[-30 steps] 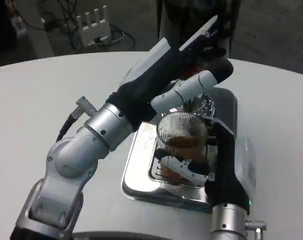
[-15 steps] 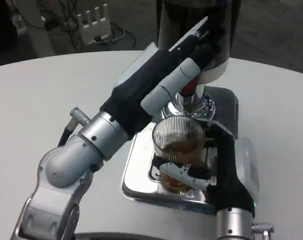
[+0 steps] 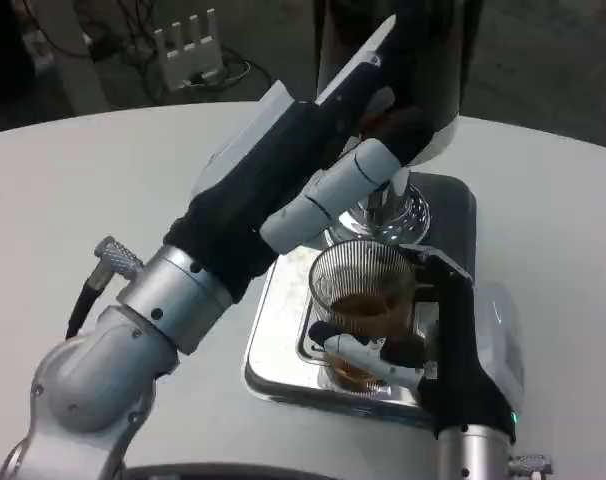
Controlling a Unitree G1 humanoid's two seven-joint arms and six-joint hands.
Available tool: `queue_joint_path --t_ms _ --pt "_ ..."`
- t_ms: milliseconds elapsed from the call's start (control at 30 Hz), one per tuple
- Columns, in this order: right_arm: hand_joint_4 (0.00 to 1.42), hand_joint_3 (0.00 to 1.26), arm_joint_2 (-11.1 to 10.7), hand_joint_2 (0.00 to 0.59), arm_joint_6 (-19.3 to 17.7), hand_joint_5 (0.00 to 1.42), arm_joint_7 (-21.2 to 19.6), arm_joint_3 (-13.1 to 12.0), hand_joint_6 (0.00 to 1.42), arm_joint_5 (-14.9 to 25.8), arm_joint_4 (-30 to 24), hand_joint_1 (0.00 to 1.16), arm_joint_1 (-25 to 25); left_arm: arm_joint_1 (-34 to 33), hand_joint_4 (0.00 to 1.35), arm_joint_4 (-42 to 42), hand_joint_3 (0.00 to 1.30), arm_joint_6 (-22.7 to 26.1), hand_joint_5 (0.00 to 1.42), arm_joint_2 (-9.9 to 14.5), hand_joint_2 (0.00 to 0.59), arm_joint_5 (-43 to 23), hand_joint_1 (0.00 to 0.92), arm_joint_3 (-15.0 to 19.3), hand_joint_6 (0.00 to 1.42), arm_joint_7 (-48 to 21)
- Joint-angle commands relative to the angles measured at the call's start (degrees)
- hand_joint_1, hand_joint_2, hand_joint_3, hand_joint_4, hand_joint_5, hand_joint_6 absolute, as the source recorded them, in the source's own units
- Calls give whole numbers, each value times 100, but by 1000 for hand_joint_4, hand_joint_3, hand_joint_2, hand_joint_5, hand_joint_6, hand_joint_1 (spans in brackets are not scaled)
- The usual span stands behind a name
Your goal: Grasp the cup under the faucet to collect the drink, then remove the cup.
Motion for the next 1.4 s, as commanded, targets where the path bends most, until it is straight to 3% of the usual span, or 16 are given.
queue_joint_path --t_ms 33,433,700,933,1233,1400 --pt "1084 955 195 82 -29 1303 -96 73 1424 -67 -232 903 95 298 0 -429 0 121 42 49 114 191 0 90 69 184" --pt "1073 957 212 82 -100 1303 -67 178 1424 -84 -636 903 385 851 0 -1389 0 350 57 69 114 270 0 410 78 383" --pt "1073 957 136 82 -118 1303 112 238 1424 10 -1205 903 731 1554 73 -1782 43 230 146 88 115 -34 0 954 124 400" --pt "1073 957 20 82 -225 1303 295 312 1424 4 -1508 903 1113 2333 57 -960 25 -701 138 164 117 -94 0 1199 95 285" --pt "1073 957 -76 82 -258 1303 617 465 1424 -8 -2202 903 1584 2704 34 282 33 -2374 121 585 134 408 0 1263 68 293" --pt "1084 957 -87 82 -187 1303 855 440 1424 48 -2674 903 1785 2776 0 672 20 -3016 71 818 143 779 0 1306 26 358"
